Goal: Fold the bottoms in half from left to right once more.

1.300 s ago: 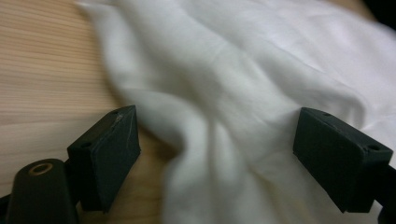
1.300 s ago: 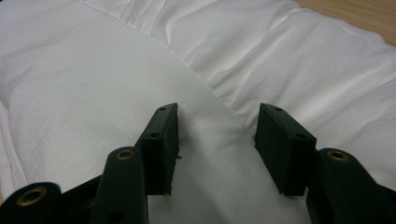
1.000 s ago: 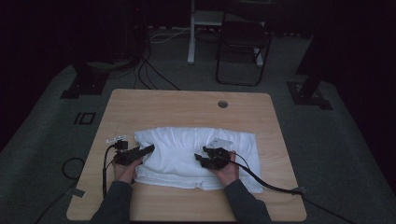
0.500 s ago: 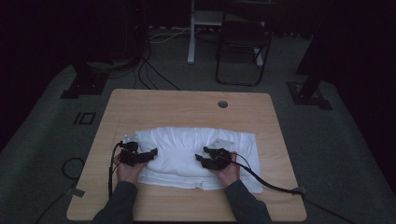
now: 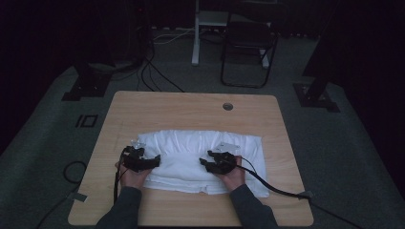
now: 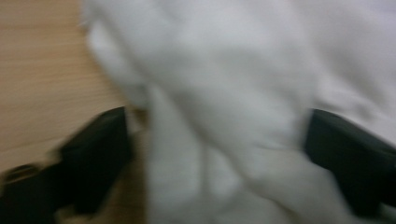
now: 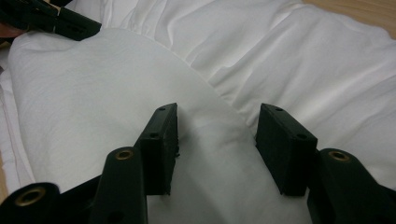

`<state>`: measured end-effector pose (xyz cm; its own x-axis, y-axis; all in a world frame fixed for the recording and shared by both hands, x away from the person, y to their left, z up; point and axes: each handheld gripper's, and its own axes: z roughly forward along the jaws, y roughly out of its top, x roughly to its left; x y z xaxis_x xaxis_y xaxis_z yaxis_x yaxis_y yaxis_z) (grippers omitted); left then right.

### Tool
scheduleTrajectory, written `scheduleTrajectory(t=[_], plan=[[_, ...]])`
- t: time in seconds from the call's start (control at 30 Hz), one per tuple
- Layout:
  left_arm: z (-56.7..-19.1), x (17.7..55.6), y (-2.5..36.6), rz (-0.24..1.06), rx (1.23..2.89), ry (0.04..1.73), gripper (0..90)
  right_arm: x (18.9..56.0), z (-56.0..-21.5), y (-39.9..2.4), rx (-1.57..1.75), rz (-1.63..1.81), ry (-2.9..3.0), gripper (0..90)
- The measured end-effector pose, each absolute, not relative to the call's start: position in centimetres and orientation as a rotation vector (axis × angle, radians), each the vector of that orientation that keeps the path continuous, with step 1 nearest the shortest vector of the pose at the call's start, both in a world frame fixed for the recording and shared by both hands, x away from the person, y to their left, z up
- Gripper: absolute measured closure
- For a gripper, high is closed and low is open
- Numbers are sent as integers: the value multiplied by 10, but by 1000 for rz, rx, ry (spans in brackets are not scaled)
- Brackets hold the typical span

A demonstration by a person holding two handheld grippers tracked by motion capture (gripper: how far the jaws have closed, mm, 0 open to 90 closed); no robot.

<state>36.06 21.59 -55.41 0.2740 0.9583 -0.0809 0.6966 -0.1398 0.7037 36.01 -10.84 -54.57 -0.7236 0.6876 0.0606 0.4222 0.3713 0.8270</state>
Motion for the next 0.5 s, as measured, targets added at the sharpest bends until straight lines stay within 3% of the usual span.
scheduleTrajectory(t=[0.2,0.3,0.5], plan=[[-553,360,215,354,1900,1402,739,358,-543,-107,972,1269,2342,476],[-551,359,218,351,1864,1389,819,357,-532,-109,973,1275,2298,485],[-523,350,228,365,1757,1311,834,361,-530,-106,970,1251,2303,497]])
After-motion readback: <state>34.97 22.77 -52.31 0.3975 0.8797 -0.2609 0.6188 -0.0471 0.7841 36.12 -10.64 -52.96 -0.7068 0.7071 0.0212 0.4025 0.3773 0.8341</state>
